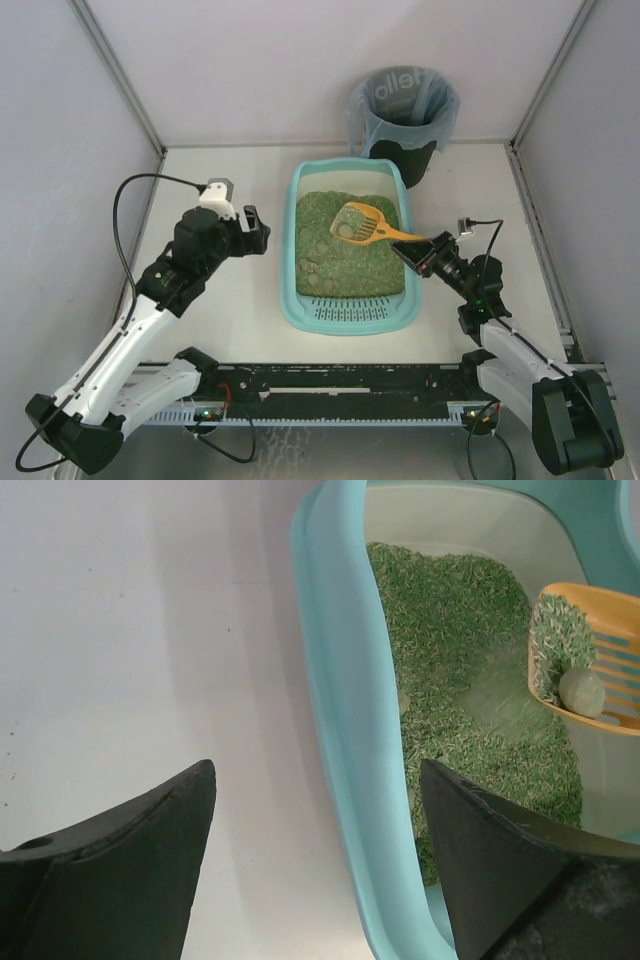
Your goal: Clean the litter box
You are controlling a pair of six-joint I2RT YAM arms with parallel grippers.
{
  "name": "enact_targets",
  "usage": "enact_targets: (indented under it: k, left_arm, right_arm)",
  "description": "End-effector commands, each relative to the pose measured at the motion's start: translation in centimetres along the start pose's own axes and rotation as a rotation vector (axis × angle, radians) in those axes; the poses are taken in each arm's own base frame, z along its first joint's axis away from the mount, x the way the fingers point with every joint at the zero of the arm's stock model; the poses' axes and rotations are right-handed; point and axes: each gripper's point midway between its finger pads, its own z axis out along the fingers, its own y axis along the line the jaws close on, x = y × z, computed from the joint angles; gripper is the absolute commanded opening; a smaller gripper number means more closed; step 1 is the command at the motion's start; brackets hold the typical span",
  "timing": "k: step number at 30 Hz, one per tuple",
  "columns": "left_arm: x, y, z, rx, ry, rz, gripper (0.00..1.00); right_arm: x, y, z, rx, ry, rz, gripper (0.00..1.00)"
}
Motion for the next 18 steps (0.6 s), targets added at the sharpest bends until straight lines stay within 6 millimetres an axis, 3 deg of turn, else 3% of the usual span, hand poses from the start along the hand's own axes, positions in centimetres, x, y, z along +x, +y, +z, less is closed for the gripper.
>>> enact_targets:
  k: [1,4,8,11,12,15,18]
  left_arm:
    - [-4.4,-0.4,-0.9,0.024,-0.097,0.000,0.87]
    - [-4.5,-0.2,-0.8,0.020,-0.101,-0.004,0.87]
    - [-4.5,0.0,-0.6,0.018,-0.094,-0.010,0.87]
    - [-4.2,0.4,-0.3,0.005,-0.094,-0.006,0.87]
    - [-3.9,0.5,-0.1,-0.002,-0.088,-0.004,0.87]
    - [-3.3,0.7,0.2,-0.006,-0.065,0.004,0.86]
    - [-2.6,0.7,0.3,0.003,-0.054,0.012,0.86]
  right_arm:
    - [-1.1,1.5,-0.5,-0.078,-0.052,0.053,0.00]
    - [0.8,3.9,0.3,-0.148,0.064,-0.027,0.00]
    - [-1.3,1.1,-0.5,-0.061,-0.051,0.072,0.00]
    - [0.6,4.2,0.1,-0.146,0.078,-0.017,0.00]
    - [0.7,4.2,0.2,-0.151,0.090,-0.027,0.00]
    - [-1.3,1.4,-0.6,-0.065,-0.031,0.057,0.00]
    - [0.3,3.3,-0.1,-0.121,0.059,-0.017,0.00]
